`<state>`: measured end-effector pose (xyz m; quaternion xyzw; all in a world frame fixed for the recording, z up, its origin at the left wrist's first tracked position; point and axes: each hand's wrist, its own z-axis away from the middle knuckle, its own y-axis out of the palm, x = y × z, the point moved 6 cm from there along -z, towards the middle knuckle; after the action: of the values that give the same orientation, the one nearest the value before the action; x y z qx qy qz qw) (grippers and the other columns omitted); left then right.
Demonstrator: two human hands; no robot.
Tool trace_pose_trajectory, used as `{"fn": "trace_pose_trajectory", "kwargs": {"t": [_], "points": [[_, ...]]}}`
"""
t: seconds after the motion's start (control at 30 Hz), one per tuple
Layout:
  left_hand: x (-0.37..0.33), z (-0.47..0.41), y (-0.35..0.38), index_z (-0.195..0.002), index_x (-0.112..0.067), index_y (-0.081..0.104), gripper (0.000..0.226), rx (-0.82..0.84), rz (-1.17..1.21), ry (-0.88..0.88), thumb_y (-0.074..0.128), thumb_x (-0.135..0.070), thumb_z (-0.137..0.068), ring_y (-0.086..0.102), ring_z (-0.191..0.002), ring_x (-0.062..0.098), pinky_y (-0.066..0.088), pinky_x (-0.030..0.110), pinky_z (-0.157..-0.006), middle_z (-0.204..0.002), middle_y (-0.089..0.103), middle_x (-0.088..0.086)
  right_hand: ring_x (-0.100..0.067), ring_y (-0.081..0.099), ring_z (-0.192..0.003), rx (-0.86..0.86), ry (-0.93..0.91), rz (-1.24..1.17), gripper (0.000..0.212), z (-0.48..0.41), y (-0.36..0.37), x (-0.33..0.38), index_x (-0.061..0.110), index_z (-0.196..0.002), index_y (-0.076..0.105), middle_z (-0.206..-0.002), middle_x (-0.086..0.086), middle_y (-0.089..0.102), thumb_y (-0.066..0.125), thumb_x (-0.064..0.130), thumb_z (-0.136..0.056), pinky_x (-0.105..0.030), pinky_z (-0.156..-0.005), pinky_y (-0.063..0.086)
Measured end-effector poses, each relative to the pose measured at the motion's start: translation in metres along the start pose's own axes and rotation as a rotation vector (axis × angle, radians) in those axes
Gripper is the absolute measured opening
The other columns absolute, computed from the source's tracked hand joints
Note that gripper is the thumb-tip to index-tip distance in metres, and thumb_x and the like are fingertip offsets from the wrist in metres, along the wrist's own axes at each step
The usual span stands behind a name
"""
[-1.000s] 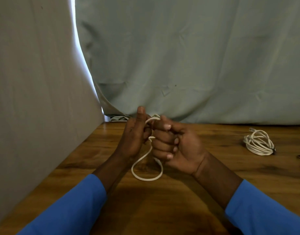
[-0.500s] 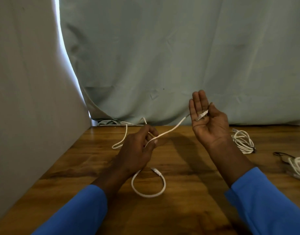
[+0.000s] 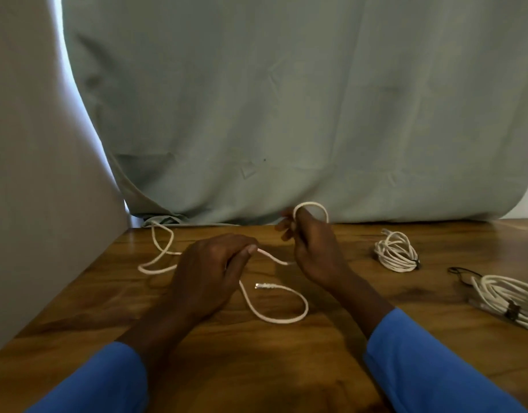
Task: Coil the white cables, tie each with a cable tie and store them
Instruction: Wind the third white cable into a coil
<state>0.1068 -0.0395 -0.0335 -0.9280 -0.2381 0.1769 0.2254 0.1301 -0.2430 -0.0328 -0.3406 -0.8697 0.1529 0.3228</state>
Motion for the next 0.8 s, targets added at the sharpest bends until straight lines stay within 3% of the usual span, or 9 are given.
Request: {"fn": "trace_pose_trajectory", "kwargs": {"t": [0.07,0.13,0.23,0.3,0.37,0.53,0.67,0.8], "points": [[0.001,-0.001,-0.012,-0.106,-0.025,0.078,0.024,-0.055,-0.053,0.029,0.056,-0.034,-0.103,0.070,-0.090,0.006,0.055,0.032,-0.077,-0.102,0.077,-0.012,-0.009,0.066,-0.082,0.178,0.007,0.023,0.033,0.011,0.021,0.004,0.030,-0.115,0.059,-0.091,0.012,0.070,0.043,0.010,-0.094,-0.038,-0.076,0.054],[0.004,-0.003,-0.021,-0.103,-0.024,0.079,0.022,-0.103,-0.062,0.019,0.059,-0.034,-0.102,0.069,-0.084,0.006,0.053,0.029,-0.074,-0.098,0.077,-0.012,-0.005,0.063,-0.076,0.285,0.073,-0.049,0.032,0.019,0.034,0.013,0.047,-0.097,0.059,-0.081,0.014,0.066,0.046,0.018,-0.099,-0.035,-0.071,0.048],[0.009,-0.003,-0.030,-0.101,-0.027,0.079,0.021,-0.149,-0.067,-0.025,0.061,-0.037,-0.101,0.064,-0.077,0.001,0.051,0.028,-0.069,-0.094,0.077,-0.014,-0.008,0.057,-0.067,0.389,0.144,-0.255,0.030,0.025,0.047,0.034,0.030,-0.082,0.069,-0.072,0.009,0.063,0.044,0.032,-0.098,-0.037,-0.068,0.045],[0.012,-0.003,-0.033,-0.100,-0.028,0.079,0.021,-0.152,-0.091,-0.025,0.061,-0.040,-0.102,0.064,-0.075,0.001,0.051,0.032,-0.066,-0.091,0.076,-0.014,-0.008,0.048,-0.057,0.427,0.169,-0.384,0.051,0.029,0.052,0.047,0.017,-0.075,0.069,-0.059,0.008,0.054,0.036,0.045,-0.104,-0.028,-0.062,0.039],[0.011,-0.003,-0.036,-0.098,-0.029,0.079,0.023,-0.157,-0.112,-0.011,0.061,-0.043,-0.101,0.064,-0.072,0.003,0.050,0.034,-0.063,-0.086,0.076,-0.014,-0.008,0.041,-0.051,0.430,0.183,-0.469,0.064,0.031,0.055,0.056,0.015,-0.068,0.063,-0.055,0.005,0.046,0.032,0.055,-0.107,-0.020,-0.055,0.035],[0.023,-0.004,-0.044,-0.090,-0.030,0.078,0.032,-0.206,-0.096,-0.087,0.063,-0.057,-0.095,0.063,-0.065,0.004,0.048,0.034,-0.060,-0.071,0.069,-0.013,-0.012,0.023,-0.042,0.512,0.347,-0.757,0.055,0.034,0.063,0.066,0.019,-0.058,0.044,-0.050,0.001,0.032,0.043,0.051,-0.102,-0.024,-0.043,0.020],[0.046,-0.002,-0.058,-0.069,-0.030,0.064,0.045,-0.232,-0.122,-0.234,0.065,-0.072,-0.085,0.058,-0.055,0.002,0.036,0.021,-0.053,-0.054,0.059,-0.011,-0.010,0.013,-0.039,0.717,0.588,-1.338,0.046,0.041,0.075,0.079,0.022,-0.061,0.047,-0.046,0.008,0.026,0.040,0.046,-0.101,-0.027,-0.043,0.008],[0.068,-0.003,-0.043,-0.064,-0.027,0.068,0.057,-0.015,0.043,-0.334,0.054,-0.078,-0.085,0.062,-0.057,0.009,0.048,0.036,-0.058,-0.058,0.065,-0.007,-0.010,0.016,-0.038,0.743,0.566,-1.630,0.042,0.033,0.069,0.083,0.022,-0.066,0.049,-0.048,0.007,0.021,0.039,0.036,-0.103,-0.026,-0.043,0.013]]}}
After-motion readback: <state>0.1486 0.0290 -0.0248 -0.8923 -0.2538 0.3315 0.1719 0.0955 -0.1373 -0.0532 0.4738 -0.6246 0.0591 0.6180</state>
